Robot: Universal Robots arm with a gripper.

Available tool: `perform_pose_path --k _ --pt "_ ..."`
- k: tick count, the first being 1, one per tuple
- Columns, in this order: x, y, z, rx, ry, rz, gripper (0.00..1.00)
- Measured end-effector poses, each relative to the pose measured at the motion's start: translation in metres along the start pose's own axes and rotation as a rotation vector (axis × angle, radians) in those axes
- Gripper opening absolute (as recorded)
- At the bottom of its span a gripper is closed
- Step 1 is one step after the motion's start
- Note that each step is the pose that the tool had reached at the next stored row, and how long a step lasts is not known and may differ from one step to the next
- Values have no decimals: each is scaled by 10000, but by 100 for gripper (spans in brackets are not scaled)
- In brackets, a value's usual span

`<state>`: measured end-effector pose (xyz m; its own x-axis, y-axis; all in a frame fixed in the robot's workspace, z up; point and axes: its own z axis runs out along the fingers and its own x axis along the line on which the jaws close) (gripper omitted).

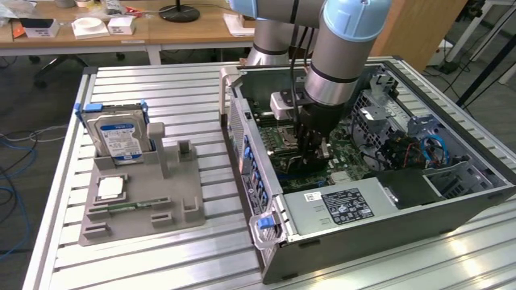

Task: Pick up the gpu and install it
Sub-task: 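Insert the gpu into the slot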

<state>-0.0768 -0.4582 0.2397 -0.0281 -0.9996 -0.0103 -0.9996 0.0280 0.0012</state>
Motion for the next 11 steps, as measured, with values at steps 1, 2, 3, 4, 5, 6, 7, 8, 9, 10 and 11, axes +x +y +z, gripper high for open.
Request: perform_pose_path --k 1,2,3,4,5,6,7,8,9,10,11 --pt "0 0 0 1 0 1 26" --pt "0 0 0 1 0 1 26" --pt "0 0 0 0 -1 0 26" --pt "0 0 0 1 -1 0 26" --pt "0 0 0 1 -1 1 26" --pt "0 0 0 1 -2 0 26" --pt "-4 0 14 14 -41 2 26" --pt "-3 0 11 10 -26 3 27" --pt "-2 0 6 6 -13 2 33" --pt "0 1 1 2 -3 2 33" --pt "0 0 1 1 -2 0 39"
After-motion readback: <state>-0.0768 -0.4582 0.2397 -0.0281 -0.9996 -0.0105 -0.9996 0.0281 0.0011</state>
